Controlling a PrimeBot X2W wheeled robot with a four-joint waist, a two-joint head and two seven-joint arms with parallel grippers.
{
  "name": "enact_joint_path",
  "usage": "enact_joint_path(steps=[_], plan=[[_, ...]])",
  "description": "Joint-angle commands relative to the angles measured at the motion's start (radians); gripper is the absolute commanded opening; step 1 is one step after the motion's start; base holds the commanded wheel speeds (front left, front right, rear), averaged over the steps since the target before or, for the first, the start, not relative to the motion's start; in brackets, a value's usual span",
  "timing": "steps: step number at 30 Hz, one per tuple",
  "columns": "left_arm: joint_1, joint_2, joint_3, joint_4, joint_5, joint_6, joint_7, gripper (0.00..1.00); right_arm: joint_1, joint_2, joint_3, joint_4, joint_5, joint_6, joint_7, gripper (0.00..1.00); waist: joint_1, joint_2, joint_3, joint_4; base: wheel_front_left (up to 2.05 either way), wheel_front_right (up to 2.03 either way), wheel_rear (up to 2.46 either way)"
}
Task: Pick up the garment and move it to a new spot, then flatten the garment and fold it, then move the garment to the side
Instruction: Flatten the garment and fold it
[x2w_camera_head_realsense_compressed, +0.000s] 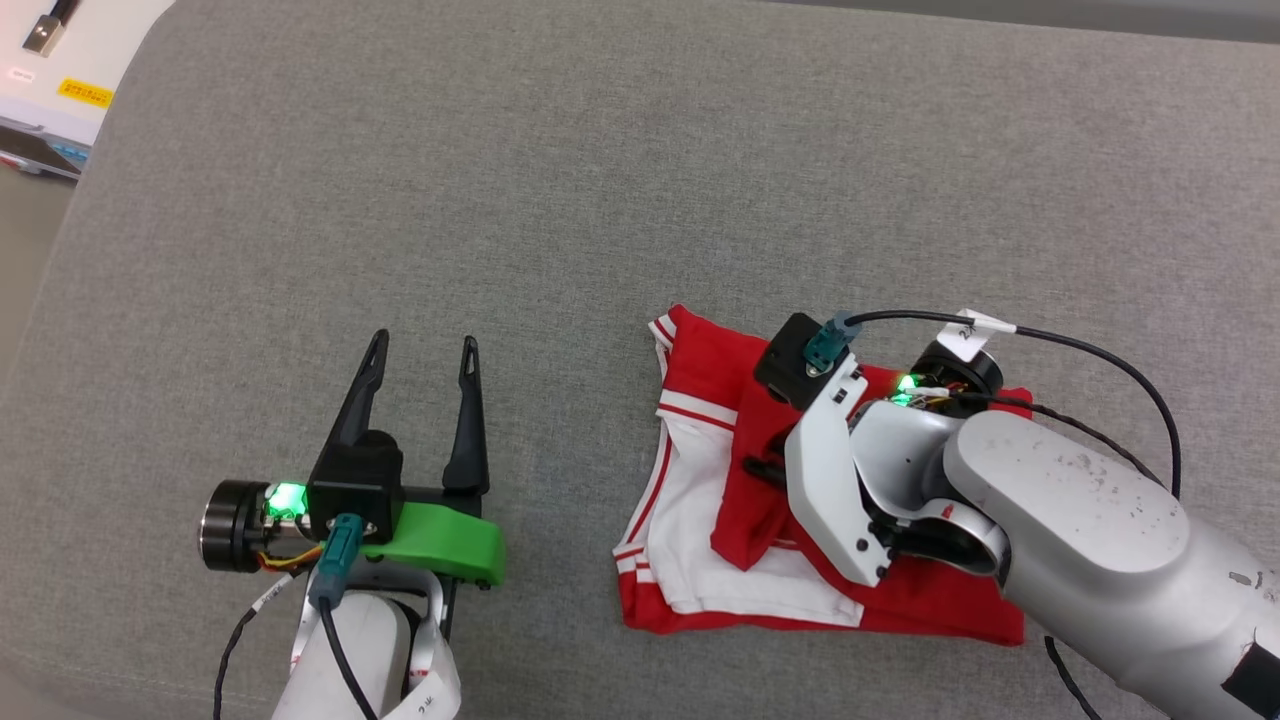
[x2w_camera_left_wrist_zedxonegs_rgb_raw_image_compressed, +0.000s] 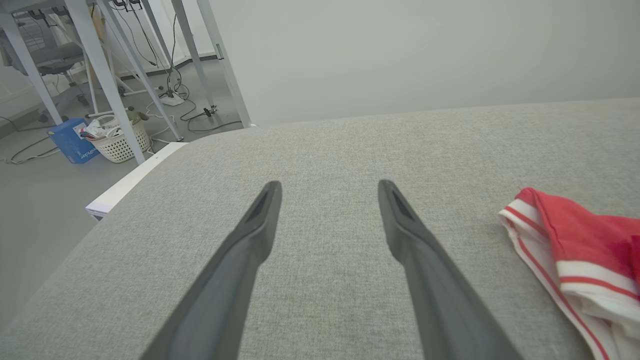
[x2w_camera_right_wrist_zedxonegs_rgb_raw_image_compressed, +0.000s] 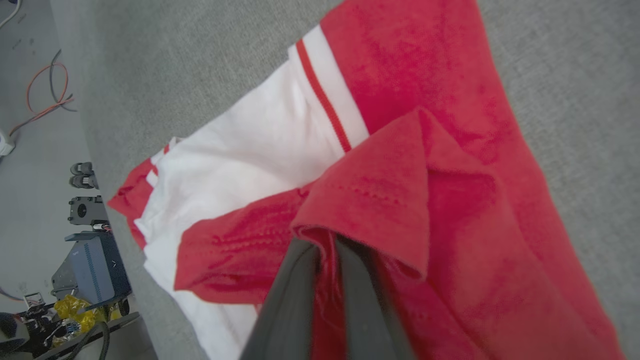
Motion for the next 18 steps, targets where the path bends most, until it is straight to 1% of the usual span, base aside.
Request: enact_joint_path(steps=[1, 4, 5, 6, 8, 12, 15, 18], plan=[[-0.017, -0.007, 0.005, 0.004, 0.010, -0.007, -0.006, 1.00, -0.007, -0.004, 0.026, 0.026, 0.003, -0.001, -0.015, 0.00, -0.0001, 0.0000, 0.003, 0.004, 0.00, 0.00, 0.00], [-0.011, -0.008, 0.015, 0.009, 0.012, -0.008, -0.006, 1.00, -0.013, -0.001, 0.053, 0.057, 0.022, -0.001, -0.080, 0.00, -0.0001, 0.0000, -0.008, -0.006, 0.00, 0.00, 0.00], [-0.007, -0.008, 0.018, 0.011, 0.012, -0.007, -0.006, 1.00, -0.017, 0.000, 0.053, 0.060, 0.027, -0.001, -0.104, 0.09, -0.0001, 0.0000, -0.014, -0.010, 0.00, 0.00, 0.00], [-0.001, -0.008, 0.021, 0.014, 0.013, -0.008, -0.006, 1.00, -0.021, -0.001, 0.051, 0.060, 0.031, -0.001, -0.136, 1.00, -0.0001, 0.0000, -0.022, -0.015, 0.00, 0.00, 0.00], [0.007, -0.008, 0.025, 0.019, 0.015, -0.010, -0.006, 1.00, -0.024, -0.012, 0.047, 0.047, 0.036, -0.001, -0.191, 1.00, -0.0001, 0.0000, -0.042, -0.022, 0.00, 0.00, 0.00], [0.025, -0.005, 0.033, 0.020, 0.019, -0.011, -0.006, 1.00, -0.009, -0.061, 0.008, -0.013, 0.019, -0.001, -0.320, 1.00, -0.0001, 0.0000, -0.085, -0.039, 0.00, 0.00, 0.00], [0.042, 0.001, 0.042, 0.016, 0.021, -0.011, -0.006, 1.00, 0.024, -0.099, -0.071, -0.043, -0.025, -0.001, -0.434, 1.00, -0.0001, 0.0000, -0.113, -0.059, 0.00, 0.00, 0.00], [0.060, 0.005, 0.049, 0.009, 0.023, -0.010, -0.006, 1.00, 0.075, -0.115, -0.168, -0.042, -0.096, -0.001, -0.529, 1.00, -0.0001, 0.0000, -0.136, -0.081, 0.00, 0.00, 0.00]])
